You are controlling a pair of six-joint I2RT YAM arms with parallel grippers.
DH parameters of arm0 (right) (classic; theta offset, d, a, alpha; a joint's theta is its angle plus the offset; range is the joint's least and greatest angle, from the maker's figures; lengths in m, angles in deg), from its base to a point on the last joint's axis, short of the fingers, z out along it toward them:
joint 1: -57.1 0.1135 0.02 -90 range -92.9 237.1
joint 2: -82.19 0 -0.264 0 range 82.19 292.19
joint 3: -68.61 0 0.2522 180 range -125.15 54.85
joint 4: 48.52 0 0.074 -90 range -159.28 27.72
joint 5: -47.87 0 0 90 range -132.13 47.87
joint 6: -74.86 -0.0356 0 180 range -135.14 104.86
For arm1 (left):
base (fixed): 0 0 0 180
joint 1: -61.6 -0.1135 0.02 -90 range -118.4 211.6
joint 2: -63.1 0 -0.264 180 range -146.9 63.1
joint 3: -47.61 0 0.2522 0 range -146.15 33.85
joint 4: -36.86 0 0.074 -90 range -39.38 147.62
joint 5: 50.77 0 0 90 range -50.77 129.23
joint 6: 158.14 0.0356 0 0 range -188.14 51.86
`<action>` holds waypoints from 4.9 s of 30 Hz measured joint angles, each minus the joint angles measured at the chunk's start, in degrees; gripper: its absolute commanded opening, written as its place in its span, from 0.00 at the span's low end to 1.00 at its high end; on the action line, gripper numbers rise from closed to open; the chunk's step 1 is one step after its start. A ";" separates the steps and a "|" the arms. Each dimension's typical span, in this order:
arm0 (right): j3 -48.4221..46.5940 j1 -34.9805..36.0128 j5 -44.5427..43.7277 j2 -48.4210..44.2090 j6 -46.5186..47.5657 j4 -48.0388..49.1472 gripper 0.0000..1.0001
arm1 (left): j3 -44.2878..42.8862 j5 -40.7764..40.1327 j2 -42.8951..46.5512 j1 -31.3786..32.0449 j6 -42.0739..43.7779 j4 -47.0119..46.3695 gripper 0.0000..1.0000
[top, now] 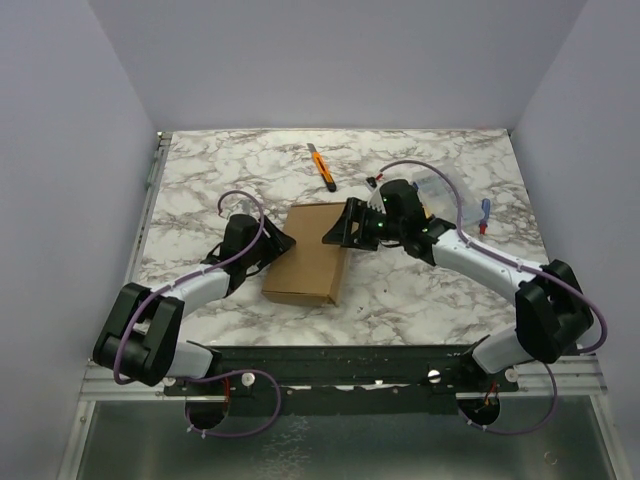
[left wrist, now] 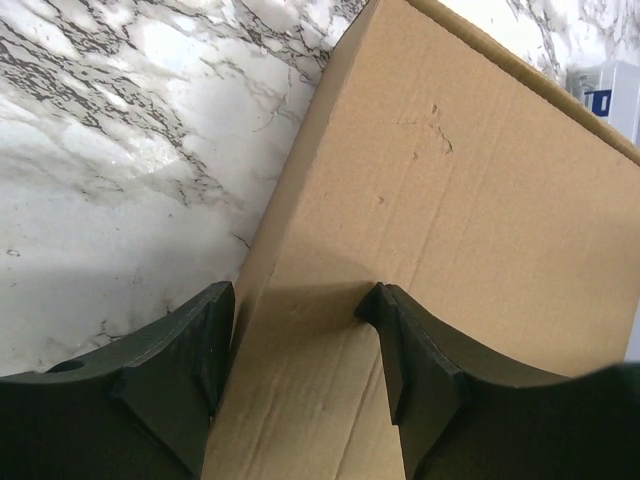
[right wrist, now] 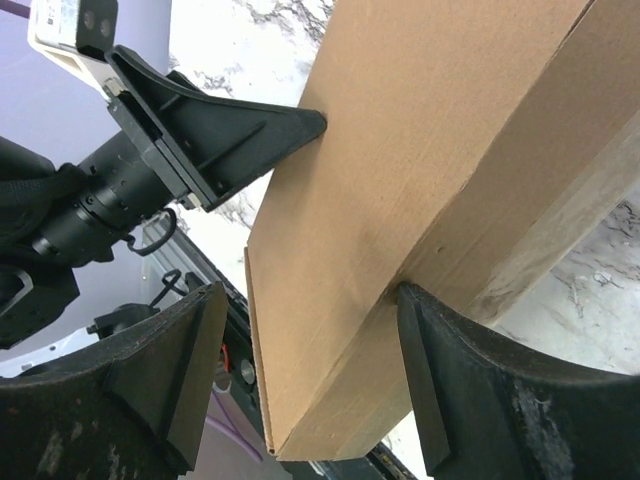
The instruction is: Unpack the express box
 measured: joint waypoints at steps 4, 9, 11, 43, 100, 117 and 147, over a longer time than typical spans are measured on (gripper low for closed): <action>-2.60 0.85 -1.38 0.57 0.00 -0.79 0.75 | 0.39 -0.90 0.17 0.00 -0.59 -0.87 0.60; -7.50 1.73 -1.88 2.19 -0.02 -0.52 0.75 | 0.50 -4.04 1.99 -0.07 -0.79 -0.76 0.64; -9.31 2.40 -1.01 3.23 -0.61 1.55 0.75 | 0.48 -4.42 2.75 -0.11 -0.66 0.55 0.68; -31.45 8.09 -6.95 1.36 14.29 -11.30 1.00 | -13.51 10.34 13.92 -8.70 12.37 22.80 0.99; -2.99 0.42 -32.98 -7.98 19.50 -11.96 1.00 | -39.71 -31.17 -0.85 21.53 25.70 46.75 0.60; -32.48 -8.72 -21.81 28.44 26.03 -4.33 0.98 | -39.54 -37.11 -1.11 21.53 22.88 49.68 0.99; -71.41 -9.20 -18.18 62.31 38.99 -15.67 0.85 | -53.24 -37.07 11.69 21.14 38.58 37.03 0.99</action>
